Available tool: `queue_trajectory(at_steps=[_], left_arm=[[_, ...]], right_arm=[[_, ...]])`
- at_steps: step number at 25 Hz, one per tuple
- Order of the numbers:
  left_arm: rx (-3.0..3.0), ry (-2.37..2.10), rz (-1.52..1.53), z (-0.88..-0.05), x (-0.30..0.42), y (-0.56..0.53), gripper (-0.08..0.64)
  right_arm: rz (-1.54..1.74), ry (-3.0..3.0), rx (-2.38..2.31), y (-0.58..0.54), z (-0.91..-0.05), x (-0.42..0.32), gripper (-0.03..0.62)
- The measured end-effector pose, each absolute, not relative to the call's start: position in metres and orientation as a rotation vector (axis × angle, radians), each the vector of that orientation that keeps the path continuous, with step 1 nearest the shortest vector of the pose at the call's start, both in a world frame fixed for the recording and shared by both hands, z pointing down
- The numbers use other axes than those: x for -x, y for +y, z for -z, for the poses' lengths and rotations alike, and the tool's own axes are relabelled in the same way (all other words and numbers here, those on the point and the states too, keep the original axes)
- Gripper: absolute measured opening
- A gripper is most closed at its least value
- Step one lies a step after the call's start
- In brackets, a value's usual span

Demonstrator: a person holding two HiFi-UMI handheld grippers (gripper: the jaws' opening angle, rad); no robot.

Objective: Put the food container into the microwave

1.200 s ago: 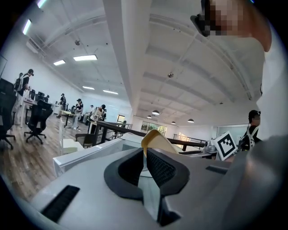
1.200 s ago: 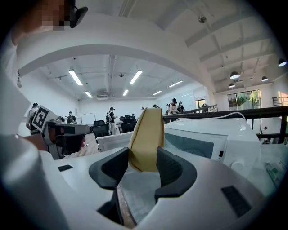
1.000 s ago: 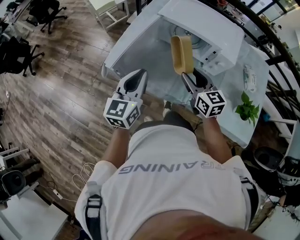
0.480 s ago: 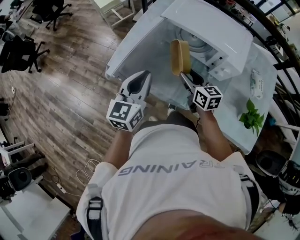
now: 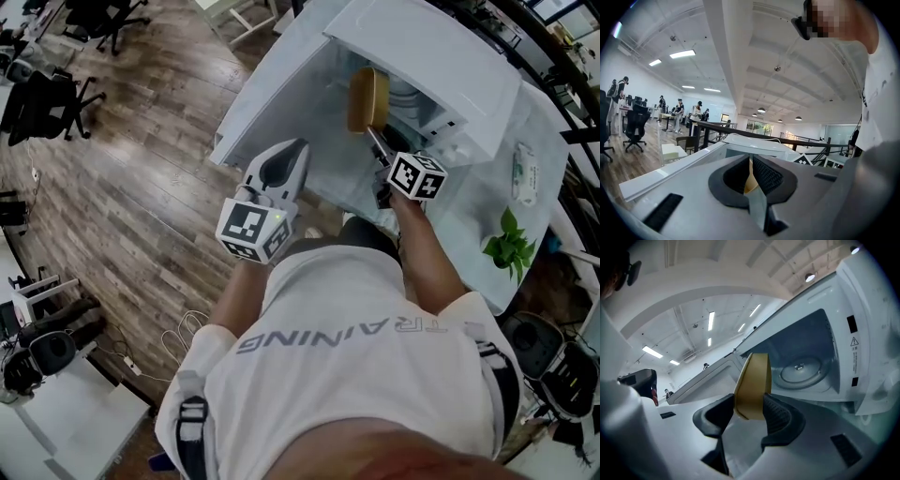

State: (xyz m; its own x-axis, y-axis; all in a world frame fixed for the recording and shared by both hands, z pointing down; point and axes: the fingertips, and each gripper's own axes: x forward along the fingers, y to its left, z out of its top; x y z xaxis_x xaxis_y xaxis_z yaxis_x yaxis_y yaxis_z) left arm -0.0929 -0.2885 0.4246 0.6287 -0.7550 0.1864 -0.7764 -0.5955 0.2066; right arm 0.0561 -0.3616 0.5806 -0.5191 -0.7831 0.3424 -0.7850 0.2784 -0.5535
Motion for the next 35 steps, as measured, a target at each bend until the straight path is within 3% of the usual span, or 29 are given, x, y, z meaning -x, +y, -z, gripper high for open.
queue_trajectory(at_steps=[35], left_arm=[[-2.521, -1.200, -0.159, -0.449, 0.081, -0.321, 0.049]], right_arm=[[-1.151, -2.417, -2.194, -0.510, -0.608, -0.124, 0.209]])
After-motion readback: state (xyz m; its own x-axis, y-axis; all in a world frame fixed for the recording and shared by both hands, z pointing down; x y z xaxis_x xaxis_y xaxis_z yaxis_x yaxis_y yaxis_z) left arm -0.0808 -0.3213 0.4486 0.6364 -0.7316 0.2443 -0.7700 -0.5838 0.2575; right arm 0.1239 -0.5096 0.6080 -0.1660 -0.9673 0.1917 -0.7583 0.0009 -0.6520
